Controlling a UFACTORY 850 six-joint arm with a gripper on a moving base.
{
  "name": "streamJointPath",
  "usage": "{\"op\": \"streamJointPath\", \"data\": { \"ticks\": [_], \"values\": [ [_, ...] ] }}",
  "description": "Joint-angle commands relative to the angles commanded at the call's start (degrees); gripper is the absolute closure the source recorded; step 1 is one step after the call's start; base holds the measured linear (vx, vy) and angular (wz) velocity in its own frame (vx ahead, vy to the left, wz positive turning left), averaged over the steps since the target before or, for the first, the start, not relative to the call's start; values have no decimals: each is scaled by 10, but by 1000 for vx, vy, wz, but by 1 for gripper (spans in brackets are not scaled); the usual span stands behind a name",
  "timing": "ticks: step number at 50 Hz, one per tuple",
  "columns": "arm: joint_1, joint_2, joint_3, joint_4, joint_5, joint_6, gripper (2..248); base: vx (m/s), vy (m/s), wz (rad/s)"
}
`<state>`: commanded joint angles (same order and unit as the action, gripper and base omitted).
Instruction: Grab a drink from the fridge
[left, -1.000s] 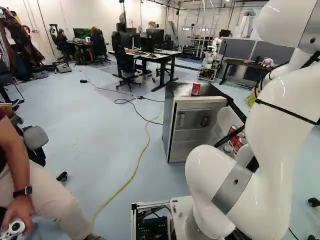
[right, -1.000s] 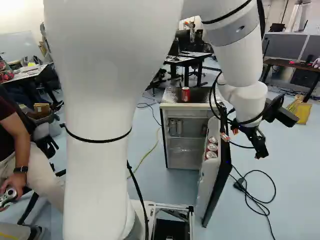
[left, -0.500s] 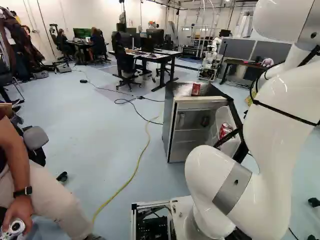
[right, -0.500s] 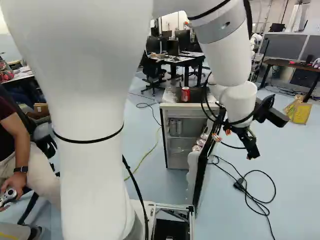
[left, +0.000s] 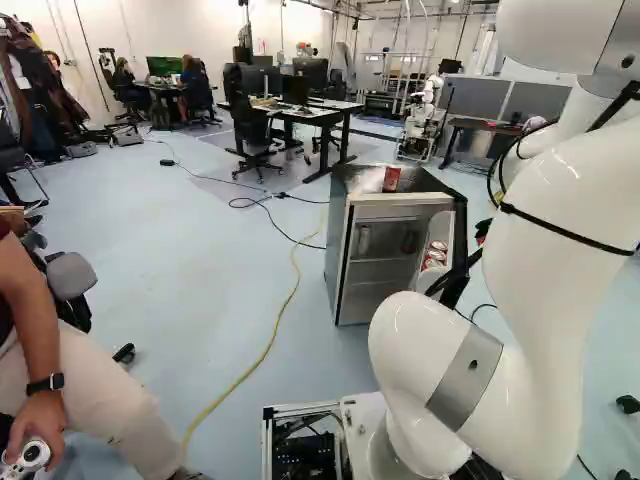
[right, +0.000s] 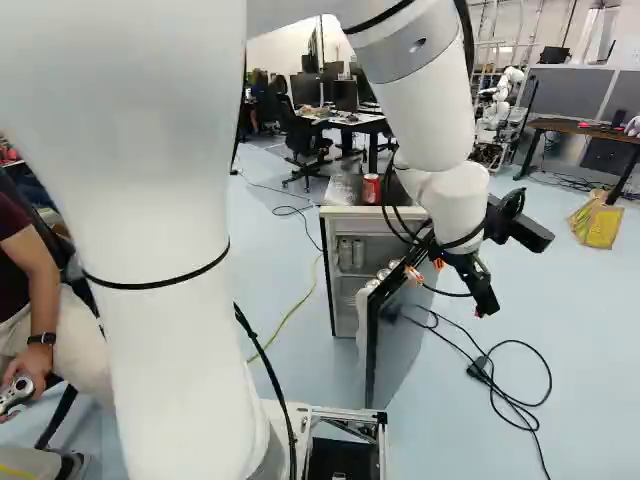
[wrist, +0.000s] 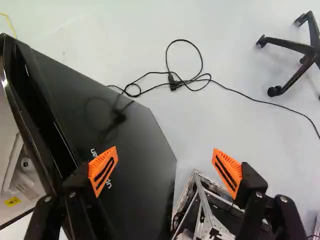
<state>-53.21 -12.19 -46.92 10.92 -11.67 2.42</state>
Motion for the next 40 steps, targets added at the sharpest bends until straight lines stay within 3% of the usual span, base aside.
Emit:
{"op": "streamJointPath", "data": {
  "ticks": [40],
  "values": [
    [61, 52, 60, 0, 0, 0, 3, 0, 0, 0]
  ]
}}
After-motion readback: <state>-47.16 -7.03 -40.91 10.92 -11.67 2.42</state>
